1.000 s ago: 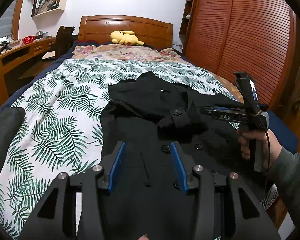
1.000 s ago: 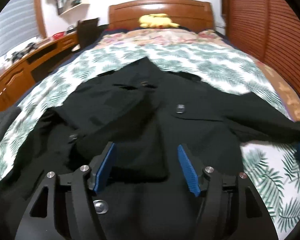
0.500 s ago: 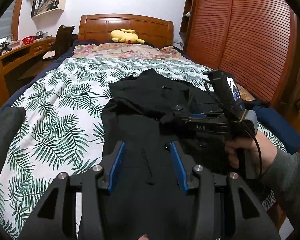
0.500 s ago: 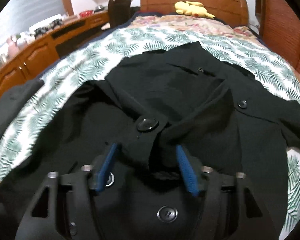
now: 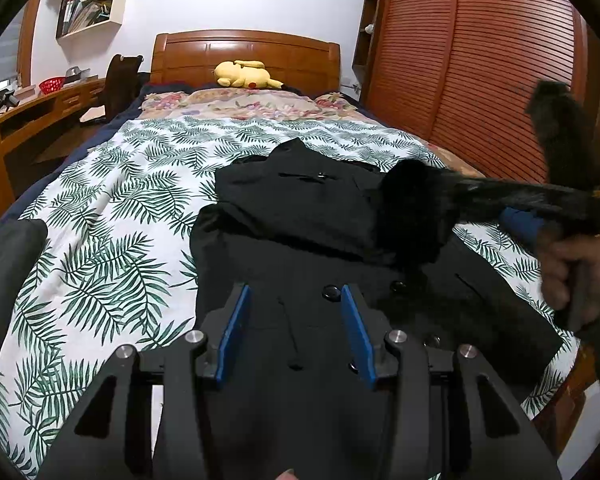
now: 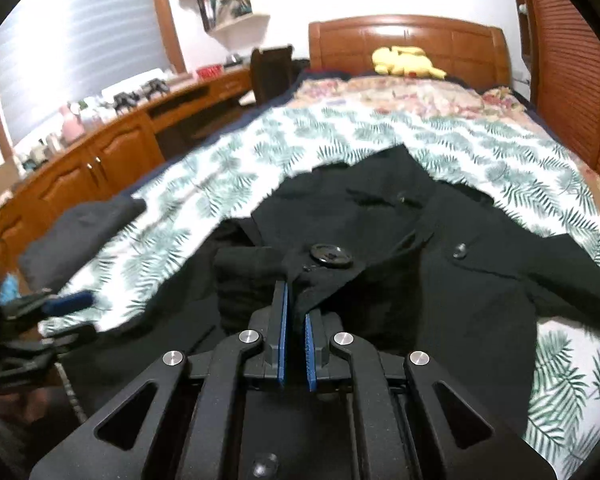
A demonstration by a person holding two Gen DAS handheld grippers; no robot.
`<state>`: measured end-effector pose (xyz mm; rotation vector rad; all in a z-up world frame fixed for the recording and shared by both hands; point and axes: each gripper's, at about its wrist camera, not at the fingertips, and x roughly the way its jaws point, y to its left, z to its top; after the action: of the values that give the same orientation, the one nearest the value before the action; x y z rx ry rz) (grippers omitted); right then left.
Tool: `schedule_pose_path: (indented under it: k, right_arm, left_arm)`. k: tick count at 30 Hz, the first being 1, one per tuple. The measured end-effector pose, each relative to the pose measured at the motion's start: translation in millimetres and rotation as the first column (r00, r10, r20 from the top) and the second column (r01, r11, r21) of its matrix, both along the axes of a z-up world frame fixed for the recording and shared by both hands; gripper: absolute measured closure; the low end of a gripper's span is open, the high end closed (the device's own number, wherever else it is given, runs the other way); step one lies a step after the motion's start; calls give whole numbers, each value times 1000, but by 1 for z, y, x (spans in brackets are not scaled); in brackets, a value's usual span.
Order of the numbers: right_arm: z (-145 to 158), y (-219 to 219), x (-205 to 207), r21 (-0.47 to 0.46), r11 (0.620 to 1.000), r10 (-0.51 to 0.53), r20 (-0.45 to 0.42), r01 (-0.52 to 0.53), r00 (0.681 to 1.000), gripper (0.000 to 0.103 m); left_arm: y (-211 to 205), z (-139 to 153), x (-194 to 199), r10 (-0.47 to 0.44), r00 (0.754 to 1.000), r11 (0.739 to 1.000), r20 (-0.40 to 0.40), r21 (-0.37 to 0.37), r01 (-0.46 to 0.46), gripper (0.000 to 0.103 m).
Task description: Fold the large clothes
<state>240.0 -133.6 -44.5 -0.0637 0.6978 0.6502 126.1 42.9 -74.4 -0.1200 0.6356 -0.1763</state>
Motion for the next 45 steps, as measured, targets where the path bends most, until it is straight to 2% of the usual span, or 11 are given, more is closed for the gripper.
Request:
schedule_pose_path:
  k: [4, 7, 17, 25, 27, 32, 34, 41, 45]
  right_arm:
    - [20, -21, -26, 48, 999, 16, 13, -17, 1000, 98]
    - [22, -35, -41, 69, 997, 13, 3, -13, 1000, 98]
    - [-34, -79, -57, -63, 993, -106, -55, 102, 993, 98]
    - [-47, -109, -59, -80, 983, -171, -64, 165, 983, 97]
    - [-48, -114, -59, -86, 978, -193, -61, 188, 979, 94]
    - [-46, -125, -59, -111, 956, -276, -34, 271, 961, 61]
    - [-43, -133, -60, -114, 946, -307, -21, 303, 951, 56]
    - [-27, -147, -75, -121, 930, -342, 68, 348, 937, 54]
    - [-19, -145, -82, -125, 932, -326, 120, 341, 938, 53]
  left_arm:
    - [0, 0, 0, -1, 1000, 1000, 1, 3, 1, 57]
    - [0, 0, 0, 0, 1000, 1000, 1, 0, 0, 57]
    - [-5, -1, 1, -12, 1000, 1000, -1, 11, 12, 57]
    - [-12, -2, 2, -25, 1000, 999, -2, 21, 25, 57]
    - [-13, -2, 1, -29, 1000, 999, 0, 24, 29, 57]
    - [-17, -1, 0, -44, 999, 999, 7, 31, 44, 57]
    - [-18, -1, -1, -48, 999, 998, 10, 33, 48, 57]
    - [-28, 0, -2, -66, 998, 997, 23, 42, 65, 57]
    - [-42, -1, -1, -83, 996, 995, 29, 52, 82, 57]
